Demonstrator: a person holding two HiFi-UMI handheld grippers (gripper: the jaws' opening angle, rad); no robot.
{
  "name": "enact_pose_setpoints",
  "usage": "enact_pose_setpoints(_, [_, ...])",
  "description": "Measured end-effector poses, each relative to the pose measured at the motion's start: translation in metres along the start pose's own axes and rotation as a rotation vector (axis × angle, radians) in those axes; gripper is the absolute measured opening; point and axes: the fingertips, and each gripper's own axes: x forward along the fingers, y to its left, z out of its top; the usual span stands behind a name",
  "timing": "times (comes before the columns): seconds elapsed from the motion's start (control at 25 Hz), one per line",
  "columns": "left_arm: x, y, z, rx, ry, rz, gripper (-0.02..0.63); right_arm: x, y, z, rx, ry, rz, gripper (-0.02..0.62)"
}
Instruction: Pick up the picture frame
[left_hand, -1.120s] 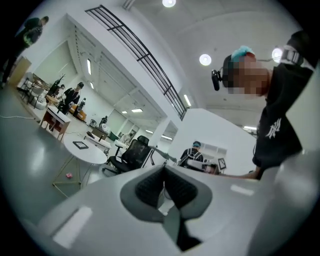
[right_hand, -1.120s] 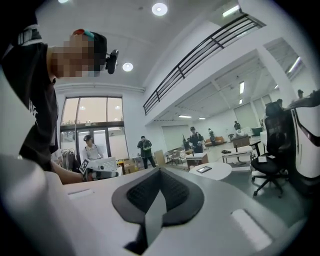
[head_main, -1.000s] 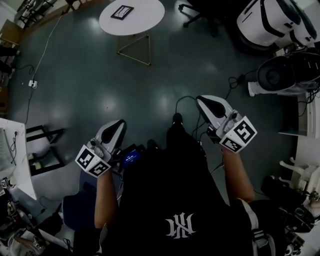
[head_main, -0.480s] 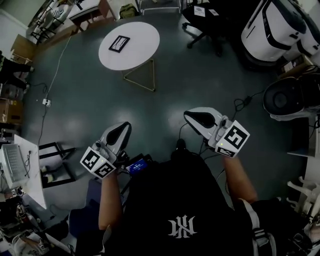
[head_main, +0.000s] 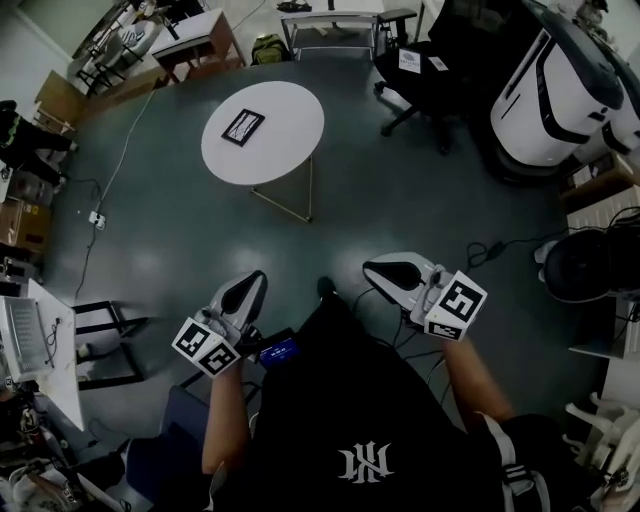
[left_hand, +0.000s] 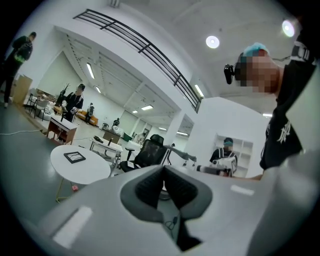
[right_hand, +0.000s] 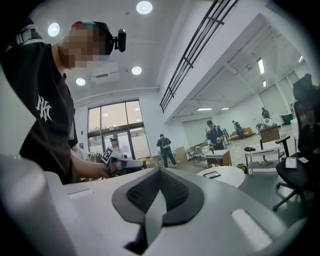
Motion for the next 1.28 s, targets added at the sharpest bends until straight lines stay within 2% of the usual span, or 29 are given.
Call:
enact_pose_setpoints(0.28, [0.068, 0.063, 0.019, -0.012, -0.04, -0.008, 0.003, 0.04, -0.074, 0.013, 0.004, 0.046, 0.032, -0.006])
enact_pose_setpoints(0.56, [0.134, 0.146, 0.078, -0.033, -0.113, -0.017, 0.003, 0.109, -0.168, 0.055, 0.095, 0.018, 0.058, -0.006])
enact_pose_setpoints(0.84, [0.167, 0.21, 0.125, -0.001, -0.143, -0.032, 0.003, 0.182, -0.234, 0.079, 0.069, 0.034, 0.087, -0.006])
enact_pose_setpoints(1.08, [0.171, 0.245, 0.141, -0.013, -0.166, 0.032, 0.003, 0.224, -0.266, 0.094, 0.06, 0.041, 0.139, -0.006])
enact_pose_setpoints(1.28, [0.167, 0.277, 0.141, -0.045, -0.146, 0.11, 0.003, 0.26, -0.288, 0.106, 0.063, 0.014, 0.161, -0.006])
